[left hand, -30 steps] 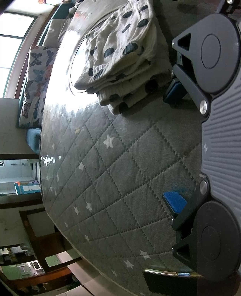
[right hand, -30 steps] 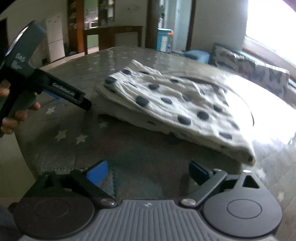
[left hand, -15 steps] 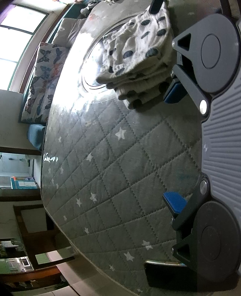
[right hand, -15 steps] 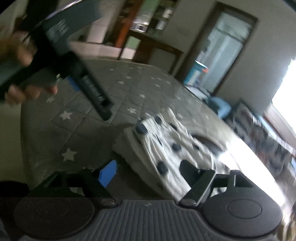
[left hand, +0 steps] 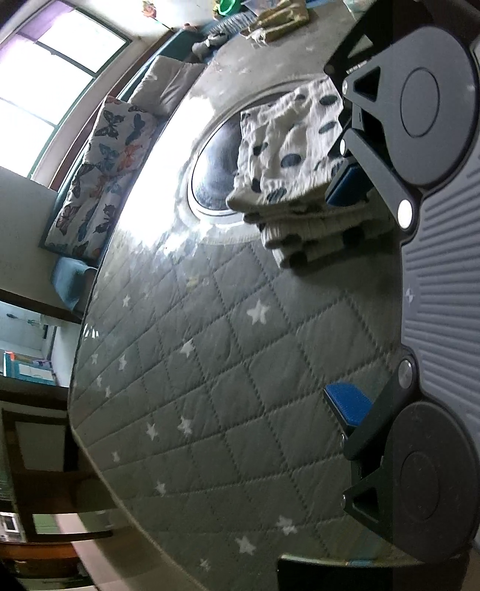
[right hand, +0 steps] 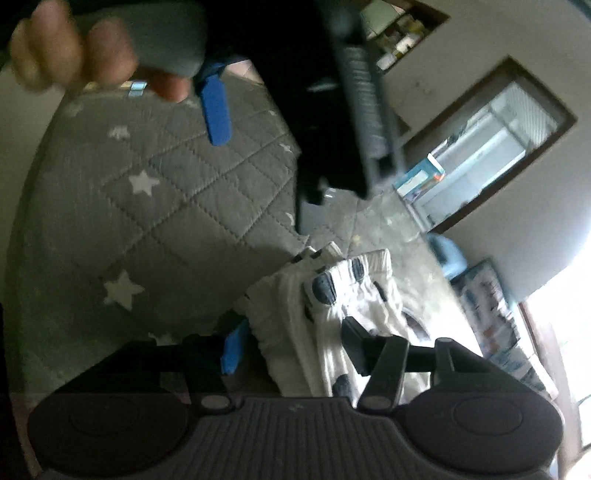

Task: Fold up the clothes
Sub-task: 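Close the left gripper on the folded cloth stack while the right gripper pinches its edge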

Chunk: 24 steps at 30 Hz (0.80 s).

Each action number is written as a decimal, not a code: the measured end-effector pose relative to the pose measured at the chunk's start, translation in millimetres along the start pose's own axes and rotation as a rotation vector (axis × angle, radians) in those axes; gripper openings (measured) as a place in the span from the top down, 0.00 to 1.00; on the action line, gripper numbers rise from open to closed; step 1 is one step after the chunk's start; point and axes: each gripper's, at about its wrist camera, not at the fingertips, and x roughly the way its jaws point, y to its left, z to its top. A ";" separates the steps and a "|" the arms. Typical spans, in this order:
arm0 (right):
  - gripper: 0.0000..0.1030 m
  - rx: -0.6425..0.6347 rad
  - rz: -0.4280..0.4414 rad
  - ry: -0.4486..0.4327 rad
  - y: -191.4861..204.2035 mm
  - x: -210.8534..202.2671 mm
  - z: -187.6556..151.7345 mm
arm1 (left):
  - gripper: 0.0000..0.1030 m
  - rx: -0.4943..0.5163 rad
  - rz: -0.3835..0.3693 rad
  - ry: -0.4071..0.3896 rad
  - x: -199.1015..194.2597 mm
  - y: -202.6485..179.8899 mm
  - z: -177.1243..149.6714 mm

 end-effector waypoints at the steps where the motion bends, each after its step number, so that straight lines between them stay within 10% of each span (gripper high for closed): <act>1: 0.47 -0.019 -0.010 -0.005 3.6 1.0 -0.1 | 0.00 -0.009 -0.006 0.006 1.3 -1.1 0.1; 9: 0.74 0.118 0.036 -0.040 -4.2 8.3 -9.0 | 0.00 -0.120 -0.099 0.051 10.2 -10.1 -0.7; 24: 0.78 0.496 0.136 -0.114 -71.9 -0.1 -25.2 | 0.00 -0.441 -0.331 0.098 40.9 -10.3 -10.2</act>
